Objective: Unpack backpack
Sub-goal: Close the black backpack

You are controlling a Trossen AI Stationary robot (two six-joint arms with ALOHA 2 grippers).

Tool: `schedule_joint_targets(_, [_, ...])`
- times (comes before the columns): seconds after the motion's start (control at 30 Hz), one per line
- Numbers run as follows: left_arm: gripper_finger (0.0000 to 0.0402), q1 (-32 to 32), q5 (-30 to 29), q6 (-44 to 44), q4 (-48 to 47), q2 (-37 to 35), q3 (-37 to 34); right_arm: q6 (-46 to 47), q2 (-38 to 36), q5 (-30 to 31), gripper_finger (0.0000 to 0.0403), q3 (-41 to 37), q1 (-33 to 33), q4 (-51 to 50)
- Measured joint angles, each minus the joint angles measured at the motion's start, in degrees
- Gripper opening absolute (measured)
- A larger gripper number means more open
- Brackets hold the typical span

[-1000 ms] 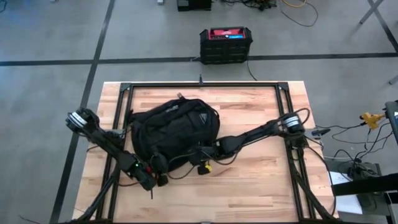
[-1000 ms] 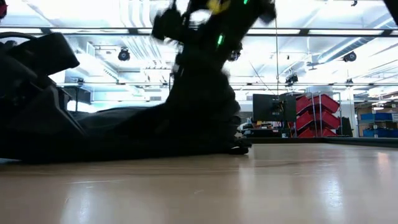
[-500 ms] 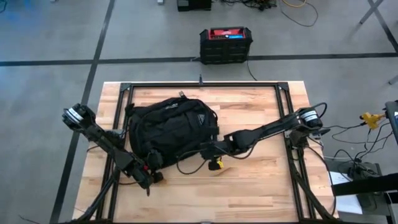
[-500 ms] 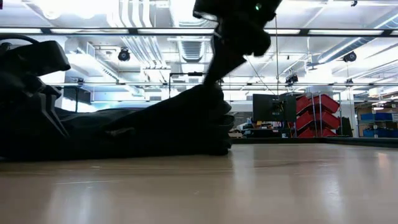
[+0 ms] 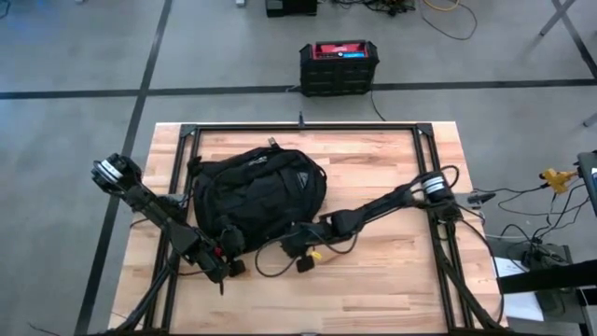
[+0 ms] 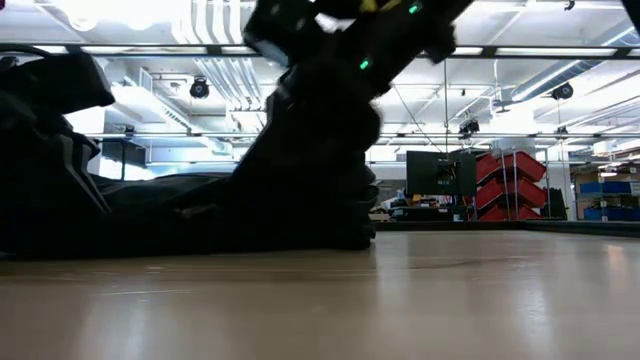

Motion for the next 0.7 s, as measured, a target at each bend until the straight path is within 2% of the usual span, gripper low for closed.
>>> schedule_joint_targets(0.13, [0.0043, 0.0, 0.0, 0.0, 0.5, 0.0, 0.0, -1.7, 2.7, 2.9, 0.0128, 3.2, -0.9, -0.1])
schedule_joint_targets(0.27, [0.0043, 0.0, 0.0, 0.0, 0.6, 0.0, 0.0, -1.9, 4.6, 4.2, 0.0150, 5.8, -1.7, -0.4])
schedule_joint_targets(0.47, [0.0043, 0.0, -0.1, 0.0, 0.9, 0.0, 0.0, -0.8, 5.7, 4.6, 0.0155, 6.7, -2.7, -0.3])
schedule_joint_targets(0.7, [0.0043, 0.1, -0.7, 0.1, 1.2, 0.0, 0.1, -0.2, 5.8, 5.5, 0.0136, 6.8, -3.9, -0.4])
